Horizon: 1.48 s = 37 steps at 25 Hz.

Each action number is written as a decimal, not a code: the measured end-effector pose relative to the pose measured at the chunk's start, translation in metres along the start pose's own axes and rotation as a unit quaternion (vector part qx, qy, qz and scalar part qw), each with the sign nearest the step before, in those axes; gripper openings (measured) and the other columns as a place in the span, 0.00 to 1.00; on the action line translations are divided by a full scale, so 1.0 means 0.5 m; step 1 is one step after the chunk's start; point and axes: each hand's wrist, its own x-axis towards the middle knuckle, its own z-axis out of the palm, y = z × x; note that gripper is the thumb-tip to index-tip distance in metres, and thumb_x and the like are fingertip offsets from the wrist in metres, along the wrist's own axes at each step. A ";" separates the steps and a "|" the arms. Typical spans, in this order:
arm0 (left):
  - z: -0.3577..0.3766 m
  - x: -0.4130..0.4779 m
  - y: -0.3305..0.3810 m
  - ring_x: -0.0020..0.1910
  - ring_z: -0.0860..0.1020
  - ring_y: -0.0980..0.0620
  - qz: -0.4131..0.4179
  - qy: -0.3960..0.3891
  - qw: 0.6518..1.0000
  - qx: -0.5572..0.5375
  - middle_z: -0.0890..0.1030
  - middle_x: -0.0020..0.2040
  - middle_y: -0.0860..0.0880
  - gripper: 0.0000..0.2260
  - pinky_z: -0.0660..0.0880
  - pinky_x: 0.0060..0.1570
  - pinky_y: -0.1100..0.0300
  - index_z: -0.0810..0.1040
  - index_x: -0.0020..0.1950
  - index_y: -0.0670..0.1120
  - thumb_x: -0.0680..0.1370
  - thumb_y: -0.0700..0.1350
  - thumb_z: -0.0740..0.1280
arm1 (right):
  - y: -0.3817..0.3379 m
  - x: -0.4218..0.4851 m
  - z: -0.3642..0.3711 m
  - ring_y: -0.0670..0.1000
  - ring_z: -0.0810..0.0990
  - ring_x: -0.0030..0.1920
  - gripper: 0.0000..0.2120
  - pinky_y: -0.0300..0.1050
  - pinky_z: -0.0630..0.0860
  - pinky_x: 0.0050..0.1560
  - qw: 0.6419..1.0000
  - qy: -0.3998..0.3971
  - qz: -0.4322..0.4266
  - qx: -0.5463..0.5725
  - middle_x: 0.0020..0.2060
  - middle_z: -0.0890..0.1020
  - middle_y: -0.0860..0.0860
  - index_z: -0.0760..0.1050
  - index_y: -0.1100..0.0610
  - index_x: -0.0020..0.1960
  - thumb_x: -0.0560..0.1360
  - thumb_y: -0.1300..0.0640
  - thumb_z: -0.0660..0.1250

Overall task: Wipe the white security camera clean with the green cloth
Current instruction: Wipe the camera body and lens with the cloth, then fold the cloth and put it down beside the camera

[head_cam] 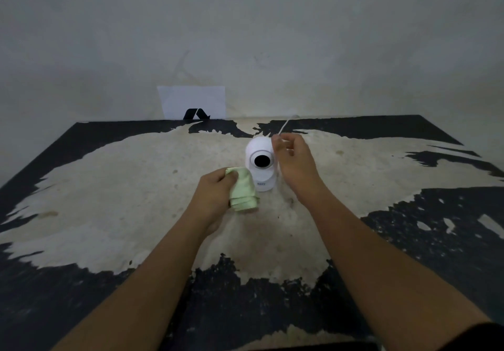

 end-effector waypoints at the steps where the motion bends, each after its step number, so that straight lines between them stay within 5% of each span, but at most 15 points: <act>1: -0.001 -0.015 0.007 0.43 0.82 0.43 -0.005 -0.012 0.999 -0.039 0.83 0.47 0.40 0.10 0.81 0.46 0.47 0.79 0.54 0.41 0.80 0.41 0.60 | -0.012 -0.024 -0.011 0.47 0.76 0.56 0.20 0.45 0.74 0.57 0.999 0.001 -0.034 0.000 0.58 0.77 0.50 0.72 0.49 0.60 0.75 0.39 0.60; 3: 0.004 -0.047 0.023 0.41 0.82 0.47 0.007 -0.028 0.996 -0.086 0.84 0.45 0.44 0.09 0.81 0.41 0.51 0.79 0.53 0.42 0.80 0.41 0.59 | -0.023 -0.074 -0.032 0.46 0.77 0.51 0.17 0.41 0.73 0.50 0.998 -0.034 -0.033 0.031 0.55 0.77 0.49 0.72 0.50 0.60 0.76 0.43 0.61; 5: 0.013 -0.072 0.037 0.42 0.82 0.48 0.016 -0.044 0.990 -0.133 0.84 0.45 0.44 0.10 0.82 0.40 0.53 0.79 0.54 0.41 0.80 0.40 0.59 | -0.020 -0.119 -0.049 0.48 0.77 0.48 0.20 0.44 0.73 0.46 0.988 -0.106 0.054 0.100 0.54 0.78 0.49 0.68 0.50 0.64 0.76 0.42 0.61; 8: 0.030 -0.090 0.049 0.46 0.82 0.47 0.022 -0.080 0.978 -0.189 0.83 0.49 0.43 0.10 0.81 0.44 0.52 0.78 0.55 0.41 0.80 0.40 0.58 | -0.003 -0.163 -0.071 0.52 0.80 0.46 0.22 0.48 0.74 0.43 0.911 -0.219 0.227 0.265 0.49 0.82 0.53 0.71 0.50 0.64 0.75 0.39 0.59; 12: 0.054 -0.095 0.038 0.48 0.79 0.45 0.023 -0.083 0.987 -0.135 0.82 0.49 0.44 0.10 0.79 0.45 0.48 0.79 0.52 0.45 0.80 0.40 0.58 | 0.000 -0.184 -0.099 0.52 0.81 0.41 0.20 0.48 0.77 0.42 0.862 -0.240 0.244 0.375 0.45 0.84 0.55 0.76 0.59 0.59 0.73 0.48 0.63; 15: 0.072 -0.093 0.028 0.51 0.78 0.46 0.039 -0.052 0.997 -0.051 0.80 0.53 0.47 0.10 0.79 0.46 0.50 0.76 0.54 0.54 0.78 0.40 0.62 | -0.010 -0.187 -0.102 0.53 0.81 0.38 0.15 0.47 0.80 0.37 0.881 -0.197 0.208 0.376 0.43 0.83 0.58 0.75 0.63 0.58 0.76 0.56 0.62; 18: 0.085 -0.110 0.015 0.59 0.74 0.57 0.171 -0.039 0.980 0.099 0.73 0.61 0.55 0.15 0.72 0.57 0.57 0.68 0.60 0.61 0.77 0.45 0.64 | -0.012 -0.179 -0.106 0.52 0.81 0.36 0.08 0.48 0.81 0.36 0.902 -0.158 0.187 0.357 0.38 0.83 0.56 0.77 0.62 0.49 0.77 0.58 0.63; 22: 0.110 -0.118 0.006 0.56 0.75 0.62 0.232 -0.121 0.938 0.227 0.77 0.55 0.59 0.13 0.70 0.54 0.71 0.73 0.56 0.59 0.73 0.51 0.69 | -0.003 -0.174 -0.110 0.53 0.83 0.40 0.08 0.49 0.81 0.38 0.923 -0.133 0.159 0.325 0.39 0.84 0.55 0.78 0.61 0.47 0.78 0.57 0.63; 25: 0.126 -0.098 0.006 0.51 0.76 0.64 0.256 -0.102 0.924 0.264 0.79 0.50 0.59 0.13 0.70 0.49 0.76 0.75 0.54 0.57 0.72 0.48 0.71 | 0.007 -0.173 -0.113 0.52 0.82 0.40 0.09 0.49 0.81 0.39 0.927 -0.104 0.156 0.326 0.41 0.84 0.56 0.79 0.61 0.47 0.78 0.58 0.62; 32: 0.155 -0.062 0.024 0.29 0.73 0.64 0.223 -0.024 0.940 0.257 0.78 0.35 0.56 0.05 0.67 0.28 0.73 0.78 0.45 0.49 0.76 0.43 0.63 | 0.041 -0.162 -0.166 0.50 0.82 0.37 0.04 0.46 0.81 0.39 0.977 -0.033 0.123 0.173 0.37 0.84 0.54 0.79 0.57 0.46 0.76 0.60 0.66; 37: 0.160 -0.034 0.051 0.39 0.79 0.55 0.194 -0.034 0.945 0.260 0.82 0.41 0.54 0.06 0.76 0.39 0.59 0.81 0.46 0.52 0.75 0.45 0.65 | 0.070 -0.157 -0.216 0.52 0.81 0.38 0.06 0.42 0.81 0.37 0.989 -0.037 0.101 0.105 0.38 0.82 0.55 0.79 0.57 0.45 0.72 0.66 0.70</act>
